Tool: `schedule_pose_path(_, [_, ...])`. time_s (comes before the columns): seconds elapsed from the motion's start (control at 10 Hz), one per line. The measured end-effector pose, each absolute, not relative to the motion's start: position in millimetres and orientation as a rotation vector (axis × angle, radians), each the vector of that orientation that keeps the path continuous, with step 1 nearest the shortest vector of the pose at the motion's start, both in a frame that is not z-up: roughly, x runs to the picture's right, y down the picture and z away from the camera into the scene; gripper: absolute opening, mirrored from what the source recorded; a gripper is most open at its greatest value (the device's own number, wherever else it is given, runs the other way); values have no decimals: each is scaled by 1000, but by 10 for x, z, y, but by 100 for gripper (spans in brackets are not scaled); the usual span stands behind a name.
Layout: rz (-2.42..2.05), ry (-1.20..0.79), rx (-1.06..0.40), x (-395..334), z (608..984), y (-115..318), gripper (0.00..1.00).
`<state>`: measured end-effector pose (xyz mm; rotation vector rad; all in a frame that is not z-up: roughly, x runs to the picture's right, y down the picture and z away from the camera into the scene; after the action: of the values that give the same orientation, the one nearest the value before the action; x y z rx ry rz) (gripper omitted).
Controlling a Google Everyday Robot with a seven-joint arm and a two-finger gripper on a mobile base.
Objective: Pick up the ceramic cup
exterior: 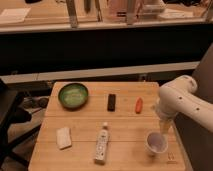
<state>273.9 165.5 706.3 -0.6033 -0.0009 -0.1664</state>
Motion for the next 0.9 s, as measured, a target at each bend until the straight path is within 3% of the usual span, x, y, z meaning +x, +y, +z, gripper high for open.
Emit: schedule_pose_path(0.9, [-294, -42, -617, 2457, 7204, 2085, 80])
